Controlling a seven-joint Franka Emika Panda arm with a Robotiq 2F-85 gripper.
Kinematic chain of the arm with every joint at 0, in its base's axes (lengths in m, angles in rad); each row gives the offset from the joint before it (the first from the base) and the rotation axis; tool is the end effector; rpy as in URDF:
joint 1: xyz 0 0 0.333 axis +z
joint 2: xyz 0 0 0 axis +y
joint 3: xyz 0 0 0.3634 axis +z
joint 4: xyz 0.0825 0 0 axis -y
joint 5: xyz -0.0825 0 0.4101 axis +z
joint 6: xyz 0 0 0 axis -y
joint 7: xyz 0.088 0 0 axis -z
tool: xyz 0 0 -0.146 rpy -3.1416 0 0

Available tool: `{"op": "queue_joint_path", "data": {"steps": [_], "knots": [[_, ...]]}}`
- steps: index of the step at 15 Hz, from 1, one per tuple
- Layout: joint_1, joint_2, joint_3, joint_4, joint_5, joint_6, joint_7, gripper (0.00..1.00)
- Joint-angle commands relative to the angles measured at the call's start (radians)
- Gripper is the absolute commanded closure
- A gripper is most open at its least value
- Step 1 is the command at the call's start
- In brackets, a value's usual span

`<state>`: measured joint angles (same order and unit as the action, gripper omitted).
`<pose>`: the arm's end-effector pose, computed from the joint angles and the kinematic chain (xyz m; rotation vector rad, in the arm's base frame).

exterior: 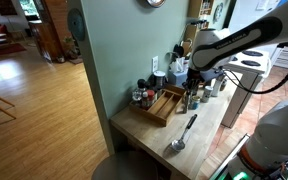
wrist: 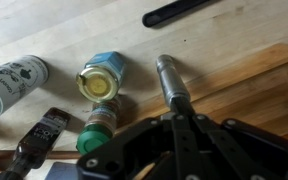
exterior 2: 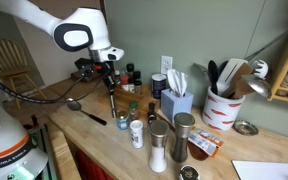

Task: Push down on the top of the silver long object on the kitchen counter

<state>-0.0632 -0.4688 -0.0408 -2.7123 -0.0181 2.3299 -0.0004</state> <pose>0.3798 -0.0394 0.3655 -3.1352 0.1382 -0.1355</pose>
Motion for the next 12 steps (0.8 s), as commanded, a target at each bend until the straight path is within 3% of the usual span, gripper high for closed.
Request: {"op": "queue_joint_path", "data": {"steps": [1, 12], "knots": [[0.020, 0.080, -0.024, -0.024, 0.038, 0.046, -0.039, 1.00], [0.021, 0.096, -0.029, -0.014, 0.073, 0.043, -0.069, 1.00]]}}
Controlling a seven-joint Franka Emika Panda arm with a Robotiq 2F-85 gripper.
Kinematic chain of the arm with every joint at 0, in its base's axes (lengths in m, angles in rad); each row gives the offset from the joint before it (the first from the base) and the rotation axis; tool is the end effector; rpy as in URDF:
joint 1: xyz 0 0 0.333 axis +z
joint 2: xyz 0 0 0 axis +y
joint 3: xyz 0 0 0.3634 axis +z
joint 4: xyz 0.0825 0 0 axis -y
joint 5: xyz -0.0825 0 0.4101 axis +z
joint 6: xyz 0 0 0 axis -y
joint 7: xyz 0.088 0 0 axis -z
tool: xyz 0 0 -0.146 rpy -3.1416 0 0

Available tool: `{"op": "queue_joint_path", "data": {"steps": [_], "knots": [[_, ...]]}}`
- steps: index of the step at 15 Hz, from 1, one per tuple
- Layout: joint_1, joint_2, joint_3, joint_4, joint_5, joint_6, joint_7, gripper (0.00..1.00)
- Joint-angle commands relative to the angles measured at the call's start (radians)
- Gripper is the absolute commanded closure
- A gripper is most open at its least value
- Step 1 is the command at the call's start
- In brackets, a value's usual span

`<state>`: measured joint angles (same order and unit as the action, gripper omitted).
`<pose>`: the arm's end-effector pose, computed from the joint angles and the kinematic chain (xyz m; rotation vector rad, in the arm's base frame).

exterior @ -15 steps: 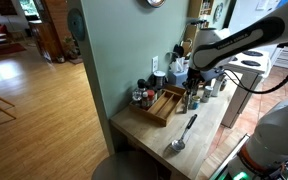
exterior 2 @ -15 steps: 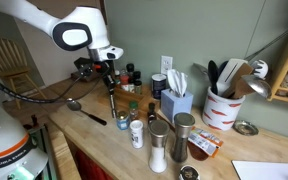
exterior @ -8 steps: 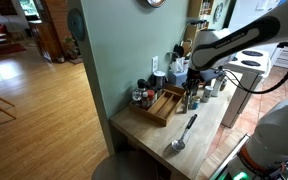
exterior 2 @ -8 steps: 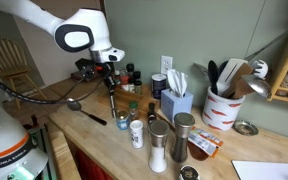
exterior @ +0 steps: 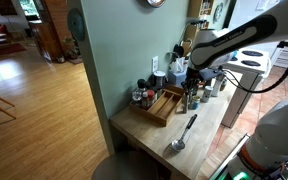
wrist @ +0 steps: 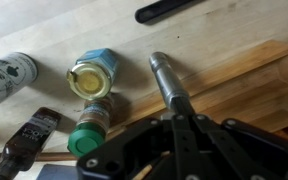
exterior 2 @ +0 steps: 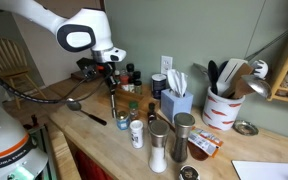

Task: Push down on the top of the silver long object on the kitchen counter

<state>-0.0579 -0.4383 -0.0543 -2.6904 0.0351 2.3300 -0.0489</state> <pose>0.3880 -0.0408 0.3640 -3.0932 0.1273 -0.1250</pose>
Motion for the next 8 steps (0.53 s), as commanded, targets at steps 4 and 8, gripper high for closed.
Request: {"op": "queue_joint_path", "data": {"steps": [4, 8], "knots": [[0.007, 0.029, -0.004, -0.035, 0.002, 0.012, 0.000, 1.00], [-0.006, -0.007, 0.002, -0.039, -0.018, -0.008, 0.017, 1.00]]}}
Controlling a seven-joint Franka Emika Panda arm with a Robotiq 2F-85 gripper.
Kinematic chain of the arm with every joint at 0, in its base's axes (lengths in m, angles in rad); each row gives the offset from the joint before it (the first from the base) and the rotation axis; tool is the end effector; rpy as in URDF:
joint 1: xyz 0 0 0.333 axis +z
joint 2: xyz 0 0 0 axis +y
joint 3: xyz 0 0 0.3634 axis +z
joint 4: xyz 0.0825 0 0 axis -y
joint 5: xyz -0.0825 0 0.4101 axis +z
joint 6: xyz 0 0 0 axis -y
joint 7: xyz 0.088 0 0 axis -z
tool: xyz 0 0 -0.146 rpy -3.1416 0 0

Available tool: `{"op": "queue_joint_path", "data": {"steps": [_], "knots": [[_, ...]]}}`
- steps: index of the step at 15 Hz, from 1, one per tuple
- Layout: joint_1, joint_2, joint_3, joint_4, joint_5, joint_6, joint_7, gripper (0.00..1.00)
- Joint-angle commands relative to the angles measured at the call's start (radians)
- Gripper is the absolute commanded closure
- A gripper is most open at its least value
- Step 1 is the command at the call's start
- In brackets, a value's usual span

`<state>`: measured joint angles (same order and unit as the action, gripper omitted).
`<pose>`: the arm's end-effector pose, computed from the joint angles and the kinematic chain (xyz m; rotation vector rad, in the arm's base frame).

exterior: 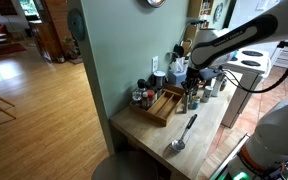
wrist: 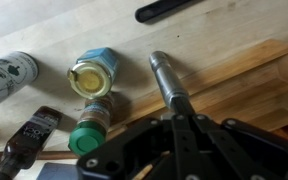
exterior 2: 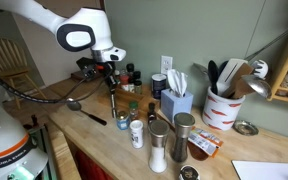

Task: Push down on the top of the silver long object on the kitchen counter

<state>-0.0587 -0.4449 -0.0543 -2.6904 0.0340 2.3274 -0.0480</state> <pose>0.3874 -0.0411 0.3663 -3.0936 0.1285 -0.1311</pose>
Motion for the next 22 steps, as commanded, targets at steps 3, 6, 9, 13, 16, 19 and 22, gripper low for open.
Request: {"op": "queue_joint_path", "data": {"steps": [3, 6, 9, 13, 16, 19, 22], "knots": [[-0.010, -0.025, 0.003, -0.042, -0.024, -0.022, 0.020, 1.00], [-0.010, -0.049, 0.005, -0.048, -0.024, -0.053, 0.025, 1.00], [-0.012, -0.086, 0.017, -0.051, -0.032, -0.091, 0.041, 1.00], [-0.013, -0.123, 0.029, -0.045, -0.046, -0.130, 0.056, 1.00], [-0.012, -0.130, 0.036, -0.035, -0.057, -0.149, 0.059, 1.00], [-0.013, -0.132, 0.039, -0.026, -0.067, -0.160, 0.061, 1.00], [-0.015, -0.150, 0.040, -0.021, -0.080, -0.173, 0.067, 1.00]]}}
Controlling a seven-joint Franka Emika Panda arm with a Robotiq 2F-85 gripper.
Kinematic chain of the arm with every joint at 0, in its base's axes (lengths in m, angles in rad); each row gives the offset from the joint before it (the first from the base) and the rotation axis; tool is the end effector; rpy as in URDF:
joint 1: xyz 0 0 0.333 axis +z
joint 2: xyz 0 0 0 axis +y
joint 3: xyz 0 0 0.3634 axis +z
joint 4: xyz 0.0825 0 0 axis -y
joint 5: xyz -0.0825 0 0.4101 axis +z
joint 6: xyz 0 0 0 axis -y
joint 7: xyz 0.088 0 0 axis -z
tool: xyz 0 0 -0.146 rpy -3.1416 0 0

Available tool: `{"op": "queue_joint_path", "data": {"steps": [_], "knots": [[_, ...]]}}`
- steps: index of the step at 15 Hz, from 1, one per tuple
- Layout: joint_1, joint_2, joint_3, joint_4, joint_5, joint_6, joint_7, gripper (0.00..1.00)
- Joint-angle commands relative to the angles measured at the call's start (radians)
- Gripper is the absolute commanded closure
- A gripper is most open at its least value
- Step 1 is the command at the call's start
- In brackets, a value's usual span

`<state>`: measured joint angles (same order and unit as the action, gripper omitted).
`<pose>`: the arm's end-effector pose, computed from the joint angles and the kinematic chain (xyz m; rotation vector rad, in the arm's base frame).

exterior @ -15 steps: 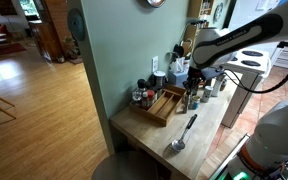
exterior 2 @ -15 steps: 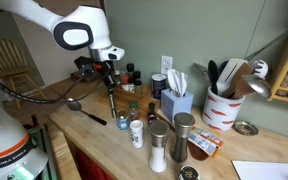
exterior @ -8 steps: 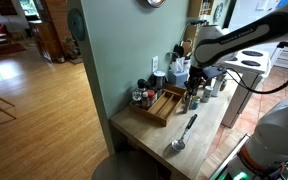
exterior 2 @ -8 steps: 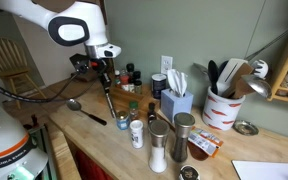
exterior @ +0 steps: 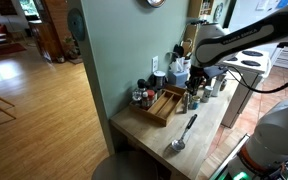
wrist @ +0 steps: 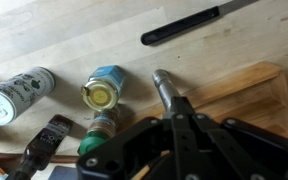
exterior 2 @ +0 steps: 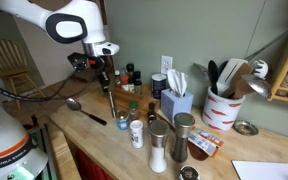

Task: Push down on the top of the silver long object on the kitchen counter

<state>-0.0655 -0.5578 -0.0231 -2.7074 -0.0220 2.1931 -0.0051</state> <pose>0.3589 -0.0328 0.3876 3.1312 -0.1062 0.0676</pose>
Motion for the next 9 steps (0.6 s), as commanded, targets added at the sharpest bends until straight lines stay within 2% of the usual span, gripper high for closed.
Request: {"op": "queue_joint_path", "data": {"steps": [1, 3, 4, 5, 6, 9], "knots": [[-0.009, -0.046, 0.009, -0.001, -0.027, -0.048, 0.026, 1.00], [-0.009, -0.066, 0.008, 0.009, -0.033, -0.072, 0.026, 1.00], [-0.013, -0.073, 0.011, 0.014, -0.039, -0.083, 0.032, 0.74], [-0.016, -0.084, 0.014, 0.021, -0.048, -0.099, 0.035, 0.73], [-0.016, -0.093, 0.013, 0.028, -0.051, -0.113, 0.034, 0.68], [0.002, -0.115, -0.001, 0.064, -0.034, -0.184, 0.009, 0.45]]}}
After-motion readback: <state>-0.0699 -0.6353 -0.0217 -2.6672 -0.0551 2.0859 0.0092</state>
